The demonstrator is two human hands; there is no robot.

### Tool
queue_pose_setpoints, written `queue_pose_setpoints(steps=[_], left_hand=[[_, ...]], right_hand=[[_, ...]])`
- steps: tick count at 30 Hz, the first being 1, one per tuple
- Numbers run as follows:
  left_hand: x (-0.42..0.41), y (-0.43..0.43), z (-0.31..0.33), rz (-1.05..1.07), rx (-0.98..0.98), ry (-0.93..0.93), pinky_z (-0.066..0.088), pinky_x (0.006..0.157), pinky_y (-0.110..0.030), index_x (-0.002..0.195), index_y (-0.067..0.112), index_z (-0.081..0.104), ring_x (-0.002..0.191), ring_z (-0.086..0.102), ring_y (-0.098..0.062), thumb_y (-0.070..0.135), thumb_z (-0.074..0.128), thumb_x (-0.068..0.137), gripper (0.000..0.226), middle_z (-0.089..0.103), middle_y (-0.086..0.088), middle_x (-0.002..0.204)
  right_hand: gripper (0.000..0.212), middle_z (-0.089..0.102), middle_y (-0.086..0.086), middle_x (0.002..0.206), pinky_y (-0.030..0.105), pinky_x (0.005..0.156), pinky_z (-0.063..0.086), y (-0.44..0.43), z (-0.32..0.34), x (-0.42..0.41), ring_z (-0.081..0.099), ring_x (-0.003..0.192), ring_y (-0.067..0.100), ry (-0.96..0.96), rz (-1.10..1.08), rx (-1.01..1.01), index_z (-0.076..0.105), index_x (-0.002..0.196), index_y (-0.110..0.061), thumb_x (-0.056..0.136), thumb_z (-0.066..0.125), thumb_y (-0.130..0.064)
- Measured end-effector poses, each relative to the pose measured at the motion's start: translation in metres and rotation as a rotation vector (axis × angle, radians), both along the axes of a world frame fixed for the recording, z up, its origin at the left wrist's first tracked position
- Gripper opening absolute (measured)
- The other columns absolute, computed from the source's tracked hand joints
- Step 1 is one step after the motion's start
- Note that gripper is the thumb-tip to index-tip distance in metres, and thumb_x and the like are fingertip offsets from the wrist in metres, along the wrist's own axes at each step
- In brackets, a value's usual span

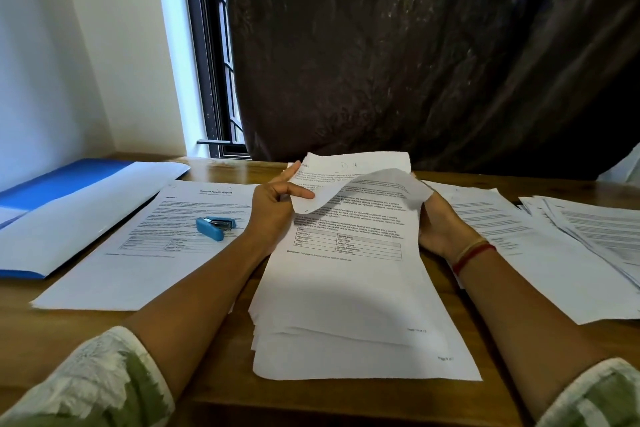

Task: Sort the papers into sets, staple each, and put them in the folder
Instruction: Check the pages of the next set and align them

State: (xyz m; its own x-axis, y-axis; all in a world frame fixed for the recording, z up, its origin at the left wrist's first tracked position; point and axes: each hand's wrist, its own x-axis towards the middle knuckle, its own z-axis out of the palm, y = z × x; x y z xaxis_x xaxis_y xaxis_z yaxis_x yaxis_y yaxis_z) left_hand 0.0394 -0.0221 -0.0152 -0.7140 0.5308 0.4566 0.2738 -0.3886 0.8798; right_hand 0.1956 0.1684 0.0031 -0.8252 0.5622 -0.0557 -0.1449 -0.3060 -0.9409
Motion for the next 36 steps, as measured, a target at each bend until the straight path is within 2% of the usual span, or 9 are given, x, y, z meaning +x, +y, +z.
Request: queue_pose_setpoints(steps=[5, 8, 10, 12, 16, 22, 26, 30, 36], left_hand=[[0.000, -0.001, 0.001, 0.037, 0.010, 0.027, 0.058, 0.082, -0.031, 0.071, 0.016, 0.075, 0.124, 0.050, -0.025, -0.010, 0.072, 0.075, 0.027, 0.049, -0.005, 0.140], [0.000, -0.003, 0.001, 0.034, 0.025, 0.049, 0.057, 0.082, -0.030, 0.062, 0.024, 0.075, 0.122, 0.052, -0.027, -0.011, 0.071, 0.075, 0.038, 0.053, -0.011, 0.134], [0.003, -0.005, 0.003, 0.001, 0.032, 0.004, 0.057, 0.075, -0.026, 0.060, 0.025, 0.075, 0.113, 0.058, -0.029, -0.010, 0.067, 0.079, 0.040, 0.063, -0.008, 0.120], [0.007, -0.007, 0.006, 0.034, 0.007, -0.059, 0.054, 0.064, -0.019, 0.058, 0.022, 0.074, 0.100, 0.061, -0.029, -0.007, 0.064, 0.083, 0.039, 0.067, -0.001, 0.106], [0.008, -0.008, 0.009, 0.115, -0.051, -0.097, 0.051, 0.053, -0.014, 0.058, 0.016, 0.067, 0.088, 0.061, -0.022, -0.004, 0.059, 0.088, 0.037, 0.067, 0.003, 0.095], [0.002, -0.012, 0.008, 0.037, -0.086, -0.121, 0.051, 0.059, -0.025, 0.046, 0.024, 0.068, 0.087, 0.060, -0.028, -0.003, 0.053, 0.091, 0.055, 0.067, -0.005, 0.091], [-0.001, -0.011, 0.006, 0.029, -0.120, -0.152, 0.054, 0.062, -0.029, 0.057, 0.019, 0.069, 0.093, 0.063, -0.037, 0.001, 0.055, 0.091, 0.041, 0.070, -0.012, 0.102], [0.001, -0.011, 0.007, 0.003, -0.125, -0.175, 0.056, 0.060, -0.026, 0.057, 0.021, 0.069, 0.086, 0.063, -0.030, 0.001, 0.054, 0.091, 0.043, 0.070, -0.007, 0.098], [0.006, -0.009, 0.008, -0.031, -0.136, -0.245, 0.059, 0.071, -0.037, 0.080, 0.010, 0.065, 0.084, 0.067, -0.030, -0.003, 0.062, 0.086, 0.015, 0.069, -0.012, 0.102]], right_hand=[[0.046, 0.070, 0.002, 0.076, 0.026, 0.052, 0.053, -0.004, 0.004, 0.000, 0.065, 0.064, 0.015, 0.092, 0.090, -0.016, 0.063, 0.100, -0.019, 0.099, 0.033, -0.054], [0.060, 0.073, 0.007, 0.094, 0.031, 0.063, 0.057, -0.001, 0.001, -0.002, 0.070, 0.077, 0.018, 0.112, 0.130, -0.001, 0.064, 0.112, -0.019, 0.098, 0.024, -0.061], [0.063, 0.073, 0.008, 0.099, 0.032, 0.066, 0.057, -0.002, 0.002, 0.000, 0.070, 0.080, 0.020, 0.116, 0.152, 0.018, 0.071, 0.106, -0.022, 0.098, 0.022, -0.060], [0.056, 0.072, 0.006, 0.083, 0.027, 0.056, 0.055, -0.003, 0.002, 0.001, 0.067, 0.068, 0.018, 0.105, 0.138, 0.032, 0.074, 0.091, -0.020, 0.102, 0.026, -0.047], [0.034, 0.070, 0.011, 0.081, 0.028, 0.061, 0.054, -0.005, 0.002, 0.002, 0.061, 0.073, 0.022, -0.004, 0.050, 0.068, 0.064, 0.105, -0.010, 0.095, 0.047, -0.037], [0.013, 0.068, 0.016, 0.094, 0.027, 0.052, 0.057, -0.007, 0.009, 0.005, 0.063, 0.076, 0.030, 0.005, -0.214, 0.065, 0.069, 0.097, -0.012, 0.093, 0.057, -0.017], [0.014, 0.064, 0.009, 0.092, 0.023, 0.050, 0.054, -0.007, 0.007, 0.005, 0.063, 0.074, 0.024, 0.062, -0.384, 0.156, 0.063, 0.106, -0.012, 0.093, 0.057, -0.008], [0.032, 0.064, 0.004, 0.091, 0.026, 0.055, 0.055, -0.012, 0.008, 0.004, 0.064, 0.074, 0.021, 0.106, -0.504, 0.177, 0.050, 0.119, -0.019, 0.091, 0.062, -0.007], [0.025, 0.067, -0.001, 0.085, 0.021, 0.055, 0.055, -0.015, 0.011, 0.000, 0.066, 0.074, 0.015, 0.122, -0.607, 0.136, 0.058, 0.114, -0.013, 0.090, 0.065, -0.014]])
